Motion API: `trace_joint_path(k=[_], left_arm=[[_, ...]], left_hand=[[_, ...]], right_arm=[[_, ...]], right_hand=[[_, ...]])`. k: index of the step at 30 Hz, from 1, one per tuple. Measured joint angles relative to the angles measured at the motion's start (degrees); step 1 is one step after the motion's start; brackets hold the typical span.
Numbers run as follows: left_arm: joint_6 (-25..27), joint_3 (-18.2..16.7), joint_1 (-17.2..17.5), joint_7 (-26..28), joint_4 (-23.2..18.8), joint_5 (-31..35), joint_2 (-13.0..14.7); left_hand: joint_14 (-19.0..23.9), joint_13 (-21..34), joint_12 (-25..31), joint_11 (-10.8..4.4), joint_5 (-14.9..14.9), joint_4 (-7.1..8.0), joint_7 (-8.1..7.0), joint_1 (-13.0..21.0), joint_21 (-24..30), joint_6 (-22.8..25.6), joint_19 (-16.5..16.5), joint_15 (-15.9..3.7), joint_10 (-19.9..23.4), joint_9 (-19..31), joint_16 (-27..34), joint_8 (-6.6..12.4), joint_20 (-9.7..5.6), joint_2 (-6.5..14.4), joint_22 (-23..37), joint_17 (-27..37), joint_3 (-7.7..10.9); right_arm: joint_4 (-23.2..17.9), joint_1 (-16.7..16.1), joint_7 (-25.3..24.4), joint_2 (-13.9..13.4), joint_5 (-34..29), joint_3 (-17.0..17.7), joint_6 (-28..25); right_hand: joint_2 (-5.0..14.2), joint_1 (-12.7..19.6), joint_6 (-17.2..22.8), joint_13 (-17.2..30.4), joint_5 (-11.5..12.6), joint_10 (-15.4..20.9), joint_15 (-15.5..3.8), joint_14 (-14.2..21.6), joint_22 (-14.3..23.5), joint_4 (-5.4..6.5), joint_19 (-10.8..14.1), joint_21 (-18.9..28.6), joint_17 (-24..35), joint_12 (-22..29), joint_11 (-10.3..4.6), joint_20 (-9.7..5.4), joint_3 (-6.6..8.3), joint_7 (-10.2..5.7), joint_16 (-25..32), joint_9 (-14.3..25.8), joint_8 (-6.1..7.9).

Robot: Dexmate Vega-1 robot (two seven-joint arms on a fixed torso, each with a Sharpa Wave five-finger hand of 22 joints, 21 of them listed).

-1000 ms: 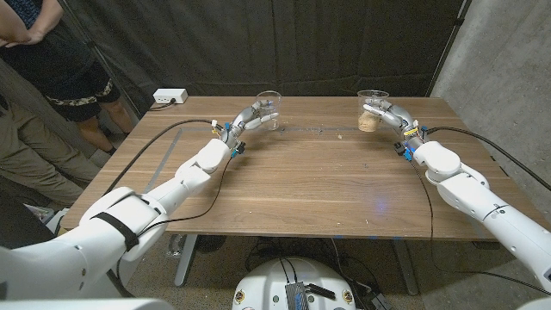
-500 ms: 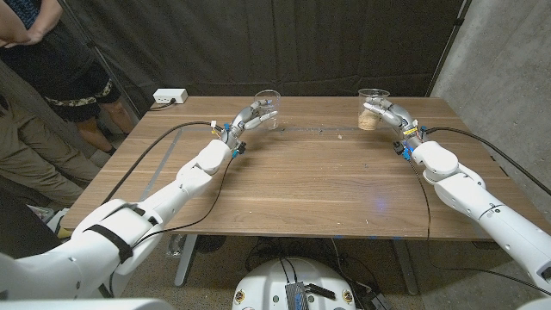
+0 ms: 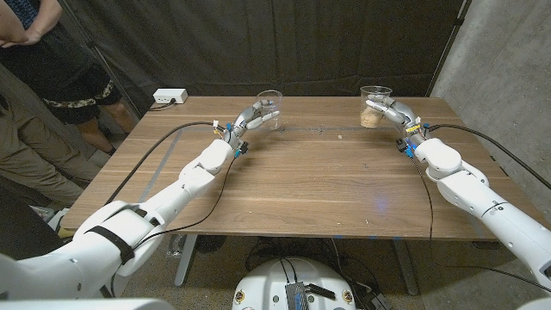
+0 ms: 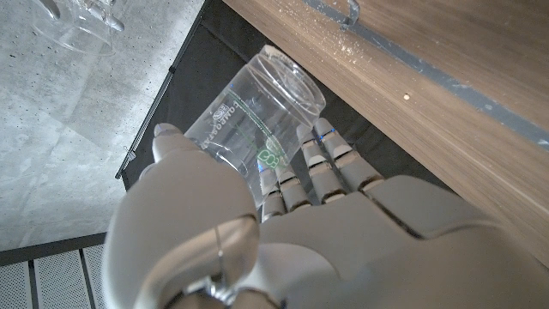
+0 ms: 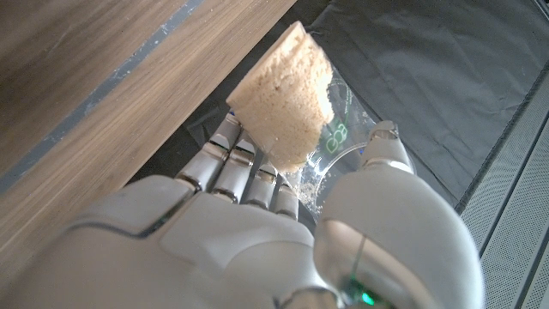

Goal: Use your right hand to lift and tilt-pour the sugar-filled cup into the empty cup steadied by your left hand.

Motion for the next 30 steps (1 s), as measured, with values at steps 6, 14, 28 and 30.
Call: trace_joint_path(k=[6, 14, 28, 30], left_arm=[[-0.07, -0.01, -0.48, -0.37, 0.99, -0.04, -0.49], [-0.26, 0.02, -0.66, -0.85, 1.37, -0.17, -0.76], [0.24, 0.04, 0.12, -1.15, -0.05, -0.28, -0.61], [0.3, 0.07, 0.23, -1.18, -0.2, -0.29, -0.6]], left_hand=[[0.0, 0.04, 0.0, 0.0, -0.22, 0.0, -0.3, 0.2, 0.0, 0.29, 0.0, 0.0, 0.0, 0.0, 0.0, 0.22, 0.0, 0.2, 0.0, 0.27, 0.0], [0.0, 0.04, 0.23, 0.3, -0.22, 0.0, -0.21, 0.19, 0.0, 0.37, 0.0, 0.0, 0.3, 0.0, 0.0, 0.32, 0.0, 0.21, -0.01, 0.27, 0.0], [0.2, 0.32, 0.23, 0.3, -0.64, 0.0, -0.07, 0.2, 0.4, 0.48, 0.0, 0.21, 0.3, -0.01, 0.0, 0.43, 0.0, 0.83, -0.01, 0.53, 0.0], [0.2, 0.31, 0.23, 0.3, -0.64, 0.0, -0.07, 0.2, 0.44, 0.48, 0.0, 0.21, 0.3, -0.01, 0.0, 0.43, 0.0, 0.83, -0.01, 0.53, 0.0]], right_arm=[[-1.25, 0.45, 0.44, -0.83, 0.33, 0.31, -1.67], [-3.11, 1.2, 1.44, -2.16, 1.25, 0.99, -3.86], [-5.6, 2.46, 3.72, -4.62, 2.58, 1.99, -6.74], [-6.19, 2.66, 4.13, -5.11, 2.84, 2.19, -7.47]], right_hand=[[0.0, 0.0, -0.01, 0.0, 0.0, 0.2, -0.17, 0.17, 0.02, 0.0, 0.0, 0.27, 0.0, -0.05, 0.21, 0.0, 0.0, 0.01, 0.0, 0.0, 0.0], [-0.01, 0.0, -0.02, -0.01, -0.01, 0.19, -0.17, 0.17, 0.02, 0.0, 0.0, 0.27, -0.01, -0.05, 0.22, 0.0, 0.0, 0.02, -0.23, 0.0, 0.0], [-0.19, -0.17, -0.11, -0.06, -0.01, -0.03, -0.17, 0.16, 0.01, 0.0, 0.0, 0.27, -0.01, -0.06, 0.45, 0.0, 0.0, 0.11, -0.23, -0.01, -0.01], [-0.18, -0.17, -0.11, -0.06, -0.01, -0.03, -0.17, 0.16, 0.02, 0.0, 0.0, 0.27, -0.01, -0.06, 0.45, 0.0, 0.0, 0.11, -0.23, -0.01, -0.2]])
